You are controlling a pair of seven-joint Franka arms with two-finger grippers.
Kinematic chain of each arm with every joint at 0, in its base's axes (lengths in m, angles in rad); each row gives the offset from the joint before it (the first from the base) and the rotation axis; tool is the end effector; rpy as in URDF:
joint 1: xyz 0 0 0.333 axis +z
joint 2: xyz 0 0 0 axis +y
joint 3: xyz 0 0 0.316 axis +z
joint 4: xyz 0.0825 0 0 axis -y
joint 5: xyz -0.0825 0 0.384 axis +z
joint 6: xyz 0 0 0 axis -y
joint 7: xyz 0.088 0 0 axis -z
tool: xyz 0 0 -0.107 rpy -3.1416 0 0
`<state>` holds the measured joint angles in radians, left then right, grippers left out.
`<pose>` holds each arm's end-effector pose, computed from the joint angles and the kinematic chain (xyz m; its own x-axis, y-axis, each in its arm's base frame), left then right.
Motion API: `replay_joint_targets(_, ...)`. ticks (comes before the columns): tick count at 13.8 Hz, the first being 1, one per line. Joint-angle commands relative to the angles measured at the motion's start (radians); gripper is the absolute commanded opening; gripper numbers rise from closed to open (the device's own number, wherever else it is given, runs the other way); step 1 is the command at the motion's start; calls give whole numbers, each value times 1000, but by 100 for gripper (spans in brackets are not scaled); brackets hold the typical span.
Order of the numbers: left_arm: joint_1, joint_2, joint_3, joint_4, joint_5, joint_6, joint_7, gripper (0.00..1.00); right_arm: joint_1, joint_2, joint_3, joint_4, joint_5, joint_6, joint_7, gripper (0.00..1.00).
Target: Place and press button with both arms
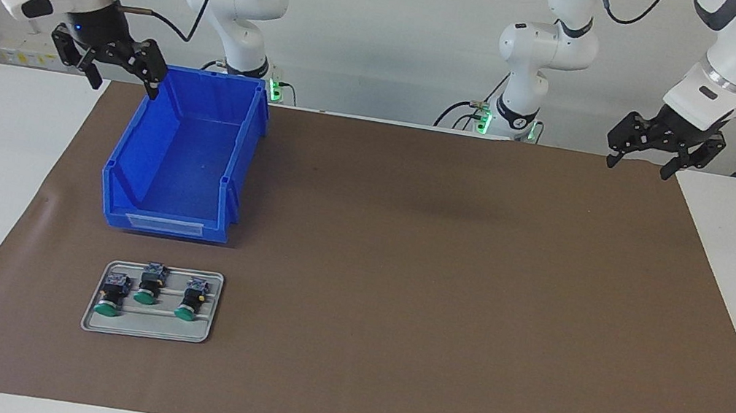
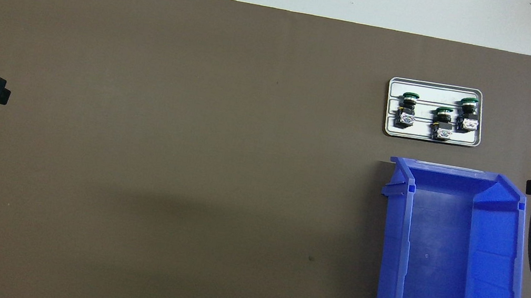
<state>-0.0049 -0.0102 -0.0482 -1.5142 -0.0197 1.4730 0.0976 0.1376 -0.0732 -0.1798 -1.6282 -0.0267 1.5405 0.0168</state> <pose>0.5407 -0.0312 0.6481 0.9880 -0.1520 -0.0290 -0.1514 -0.9882 0.0221 0.5279 -0.0289 0.6338 0.9981 -0.0591 -0.0154 -0.0589 -0.9982 0.0139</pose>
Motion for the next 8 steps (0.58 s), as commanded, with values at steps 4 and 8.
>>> replay_joint_targets(4,10,-25,-6,-27,12,1,1,100,-4,-26,5,-30,-15,7,8,100)
replay_joint_targets(8,10,-25,-6,-27,12,1,1,100,-10,-25,5,-30,-15,21,8,100)
